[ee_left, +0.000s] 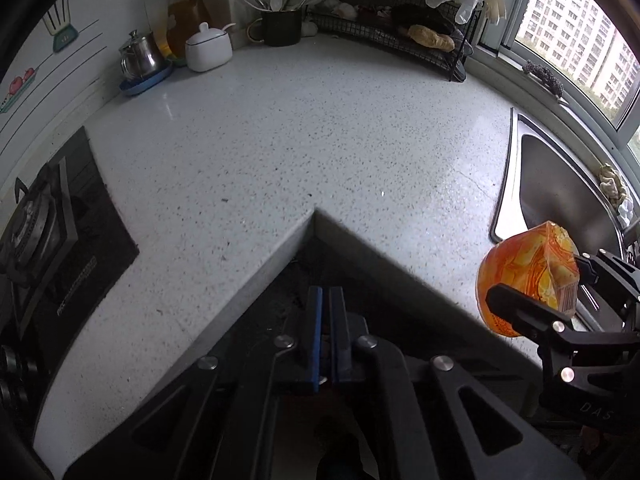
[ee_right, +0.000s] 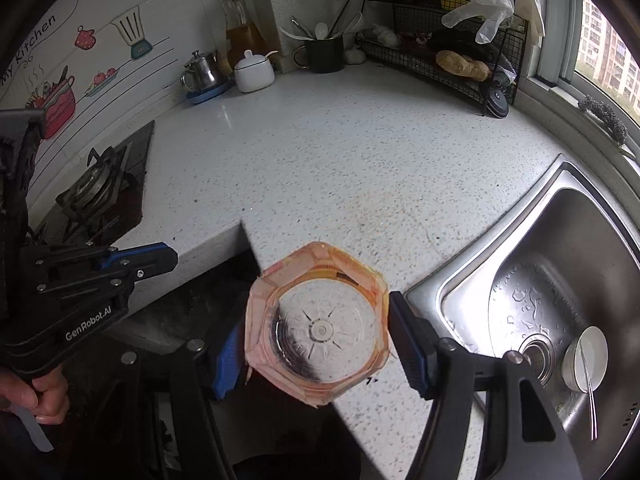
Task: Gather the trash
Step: 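Carry the spoon and jar down into the cabinet over the red bin, then open the left tool to drop the spoon into the red bin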
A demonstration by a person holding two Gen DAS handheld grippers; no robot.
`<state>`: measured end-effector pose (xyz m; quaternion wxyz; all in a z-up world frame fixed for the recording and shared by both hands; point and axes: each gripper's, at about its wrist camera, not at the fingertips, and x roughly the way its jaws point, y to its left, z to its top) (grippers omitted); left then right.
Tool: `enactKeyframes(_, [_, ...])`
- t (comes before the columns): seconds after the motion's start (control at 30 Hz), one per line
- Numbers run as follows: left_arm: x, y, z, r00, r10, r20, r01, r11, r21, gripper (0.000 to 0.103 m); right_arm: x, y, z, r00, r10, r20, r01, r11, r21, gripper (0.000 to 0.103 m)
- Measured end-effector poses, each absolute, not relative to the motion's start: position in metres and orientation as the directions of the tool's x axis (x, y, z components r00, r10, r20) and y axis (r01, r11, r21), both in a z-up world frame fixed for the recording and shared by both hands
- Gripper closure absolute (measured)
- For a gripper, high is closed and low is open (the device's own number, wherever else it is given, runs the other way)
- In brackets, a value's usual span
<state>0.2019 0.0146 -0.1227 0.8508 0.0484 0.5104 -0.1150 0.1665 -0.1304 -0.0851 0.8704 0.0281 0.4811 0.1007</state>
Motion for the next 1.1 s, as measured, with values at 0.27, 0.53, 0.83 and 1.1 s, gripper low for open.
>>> enactKeyframes(0.27, [0.162,0.030,-0.166,0.358,-0.138,-0.924,0.244,0.969,-0.051,0.101,0.139,-0.101,-0.121,0.427,0.247,-0.870,-0.186,0.965,0.183,0.040])
enactKeyframes(0.53, [0.146,0.043,-0.215,0.298,-0.098,-0.950,0.209,0.977,-0.035,0.101,0.131,-0.090,-0.172,0.353,0.268,-0.896,-0.210,0.956,0.204,0.040])
enactKeyframes(0.83, [0.134,0.068,-0.290,0.248,-0.067,-0.967,0.151,0.988,-0.029,0.100,0.149,-0.072,-0.251,0.298,0.279,-0.913,-0.255,0.945,0.206,0.040])
enactKeyframes(1.1, [0.138,0.079,-0.357,0.227,-0.026,-0.974,0.125,0.992,0.003,0.072,0.180,-0.048,-0.326,0.294,0.280,-0.914,-0.326,0.928,0.179,0.040])
